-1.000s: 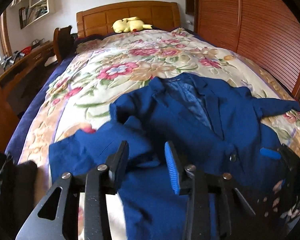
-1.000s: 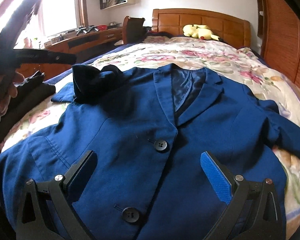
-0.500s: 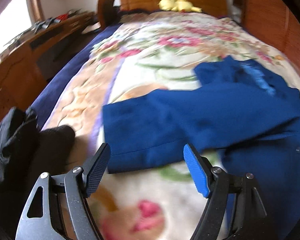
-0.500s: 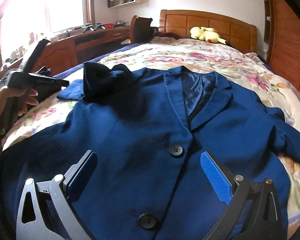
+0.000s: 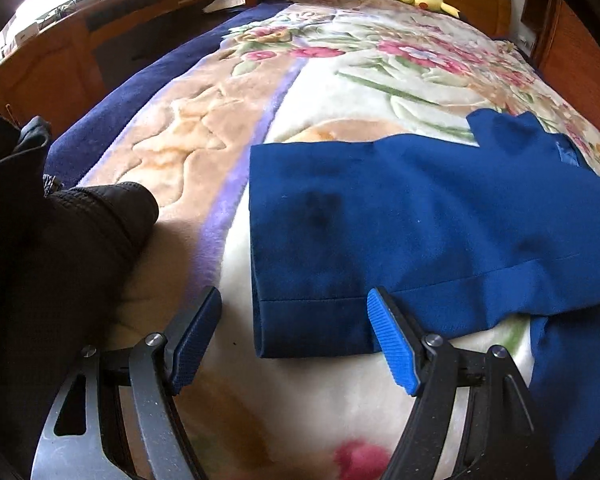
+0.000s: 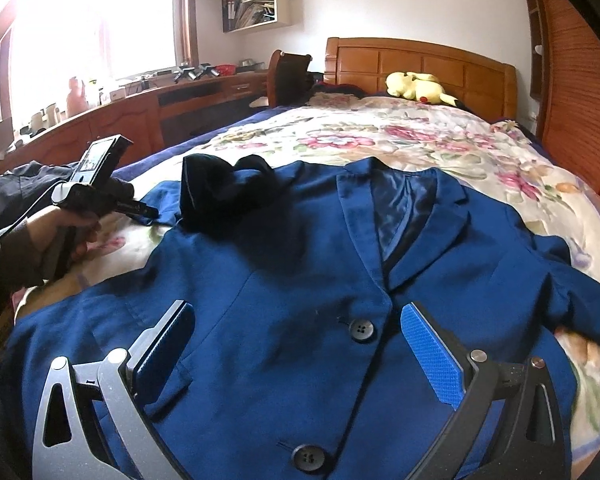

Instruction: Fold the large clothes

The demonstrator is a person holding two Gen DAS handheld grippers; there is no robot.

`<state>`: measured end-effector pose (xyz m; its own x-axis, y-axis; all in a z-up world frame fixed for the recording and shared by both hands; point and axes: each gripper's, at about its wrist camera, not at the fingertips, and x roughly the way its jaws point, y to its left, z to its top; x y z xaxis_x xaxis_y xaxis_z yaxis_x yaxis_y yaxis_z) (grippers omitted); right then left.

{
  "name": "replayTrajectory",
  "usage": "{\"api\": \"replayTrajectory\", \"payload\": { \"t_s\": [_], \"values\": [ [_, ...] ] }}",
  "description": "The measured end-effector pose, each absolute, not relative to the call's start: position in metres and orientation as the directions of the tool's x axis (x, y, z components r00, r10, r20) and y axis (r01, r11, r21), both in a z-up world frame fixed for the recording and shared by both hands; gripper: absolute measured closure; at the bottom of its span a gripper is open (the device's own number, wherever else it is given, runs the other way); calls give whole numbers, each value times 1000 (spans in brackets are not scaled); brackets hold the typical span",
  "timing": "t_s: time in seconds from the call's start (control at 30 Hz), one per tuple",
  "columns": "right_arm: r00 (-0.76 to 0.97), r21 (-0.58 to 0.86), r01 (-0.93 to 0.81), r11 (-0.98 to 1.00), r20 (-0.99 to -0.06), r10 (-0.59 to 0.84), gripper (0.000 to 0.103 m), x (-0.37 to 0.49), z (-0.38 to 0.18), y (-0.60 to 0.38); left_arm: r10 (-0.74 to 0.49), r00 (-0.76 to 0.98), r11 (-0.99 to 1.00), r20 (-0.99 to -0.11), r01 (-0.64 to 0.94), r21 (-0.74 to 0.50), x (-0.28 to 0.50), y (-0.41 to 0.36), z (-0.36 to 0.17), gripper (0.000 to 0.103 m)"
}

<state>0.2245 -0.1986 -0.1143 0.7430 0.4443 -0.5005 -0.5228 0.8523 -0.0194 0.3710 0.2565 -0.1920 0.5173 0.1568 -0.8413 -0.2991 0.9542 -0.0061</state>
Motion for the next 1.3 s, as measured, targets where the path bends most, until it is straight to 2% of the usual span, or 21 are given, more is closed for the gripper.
{"api": "replayTrajectory", "payload": {
  "t_s": [0.07, 0.13, 0.17, 0.23, 0.33, 0.43, 0.63, 0.77, 0.87, 1.0, 1.03, 1.13, 1.27, 1.3],
  "values": [
    [747, -23, -518, 855, -498, 439, 1, 224, -113, -199, 158, 504, 961, -849, -275, 15, 373, 250, -191, 38],
    [752, -25, -513, 858, -495, 435, 1, 222, -111, -202, 175, 496, 969, -850, -240, 59, 374, 237, -184, 73],
    [753, -24, -511, 859, -494, 434, 1, 220, -110, -203, 209, 494, 967, -844, -231, 104, 374, 229, -180, 84],
    [748, -9, -511, 859, -497, 440, 1, 218, -109, -207, 194, 529, 975, -826, -194, 104, 372, 215, -165, 91],
    [756, -1, -496, 868, -491, 432, 1, 217, -105, -215, 193, 604, 979, -773, -172, 110, 367, 190, -130, 91],
    [771, 0, -476, 880, -480, 417, 1, 216, -98, -226, 138, 688, 990, -713, -119, 77, 360, 153, -92, 91],
    [804, -11, -425, 905, -463, 372, 1, 203, -84, -250, -50, 785, 997, -617, 73, 12, 342, 61, -33, 92],
    [805, 35, -403, 915, -462, 372, 1, 192, -76, -270, -182, 803, 980, -567, 197, -36, 327, 11, -10, 91],
    [823, 23, -373, 928, -454, 342, 1, 178, -71, -281, -235, 795, 966, -560, 253, -47, 308, -13, -2, 91],
    [840, 13, -343, 939, -443, 313, 1, 164, -66, -291, -265, 777, 951, -571, 309, -20, 281, -29, 0, 83],
    [843, 13, -336, 942, -441, 307, 1, 164, -66, -294, -271, 777, 947, -568, 320, -14, 272, -29, 1, 76],
    [848, 28, -320, 947, -438, 300, 1, 166, -63, -295, -300, 781, 940, -548, 340, -30, 252, -24, 2, 65],
    [833, 76, -337, 939, -441, 334, 1, 175, -62, -286, -297, 787, 947, -542, 316, -60, 239, -11, -10, 59],
    [831, 72, -344, 936, -441, 339, 1, 174, -62, -285, -284, 790, 952, -543, 301, -60, 238, -8, -15, 52]
  ]
}}
